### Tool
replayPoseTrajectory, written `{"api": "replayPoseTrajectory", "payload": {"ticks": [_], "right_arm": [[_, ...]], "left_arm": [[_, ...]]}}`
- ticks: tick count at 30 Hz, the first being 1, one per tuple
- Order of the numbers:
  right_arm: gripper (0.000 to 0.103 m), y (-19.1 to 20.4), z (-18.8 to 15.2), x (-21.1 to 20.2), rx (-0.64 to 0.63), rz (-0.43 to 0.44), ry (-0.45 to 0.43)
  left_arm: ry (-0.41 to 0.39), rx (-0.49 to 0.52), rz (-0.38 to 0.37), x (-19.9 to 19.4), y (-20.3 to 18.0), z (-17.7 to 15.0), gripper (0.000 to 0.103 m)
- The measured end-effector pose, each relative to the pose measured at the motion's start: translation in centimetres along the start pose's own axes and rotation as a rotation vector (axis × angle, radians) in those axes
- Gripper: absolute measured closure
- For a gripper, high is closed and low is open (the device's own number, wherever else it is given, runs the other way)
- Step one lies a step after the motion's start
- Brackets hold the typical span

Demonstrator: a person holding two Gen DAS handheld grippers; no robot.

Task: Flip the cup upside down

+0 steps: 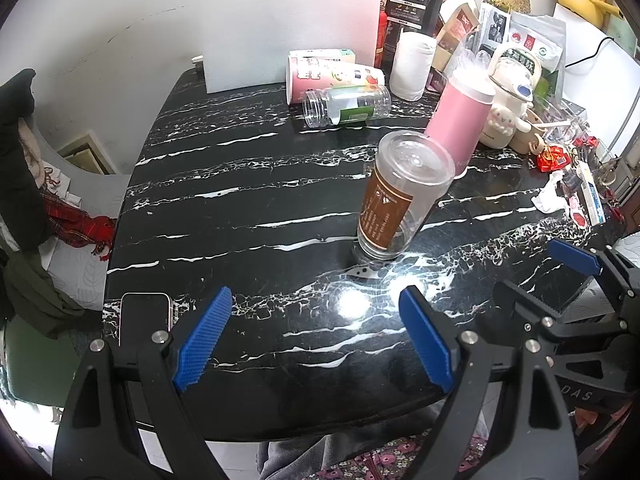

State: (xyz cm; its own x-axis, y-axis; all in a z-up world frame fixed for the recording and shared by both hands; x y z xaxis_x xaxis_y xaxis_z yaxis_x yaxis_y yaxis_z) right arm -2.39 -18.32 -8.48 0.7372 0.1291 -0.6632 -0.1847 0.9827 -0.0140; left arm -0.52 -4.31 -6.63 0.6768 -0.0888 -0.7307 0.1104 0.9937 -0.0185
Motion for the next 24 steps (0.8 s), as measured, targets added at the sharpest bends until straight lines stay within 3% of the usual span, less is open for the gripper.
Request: {"api": "replayPoseTrajectory", "payload": {"ticks": [24], "right_arm": [[0.016, -0.34, -0.01, 0.22, 0.002, -0.006, 0.010]], "left_arm": [[-0.005, 0.002, 0.001, -0.02, 0.14, 0.90, 0.018]]}}
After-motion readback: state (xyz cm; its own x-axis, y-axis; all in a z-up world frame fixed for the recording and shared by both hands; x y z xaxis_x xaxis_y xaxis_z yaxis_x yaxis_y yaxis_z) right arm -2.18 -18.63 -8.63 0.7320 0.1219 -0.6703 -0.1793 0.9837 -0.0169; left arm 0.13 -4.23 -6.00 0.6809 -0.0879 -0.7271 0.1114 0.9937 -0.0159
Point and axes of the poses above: each gripper's, at about its wrist camera, not at the fingertips, and x roughly the way its jaws point, y to its left, z to its top, the point moved 9 cm from there along x, roughly the way its jaws point, and after that the axes turned 11 degrees about -y, right-handed, at the moved point
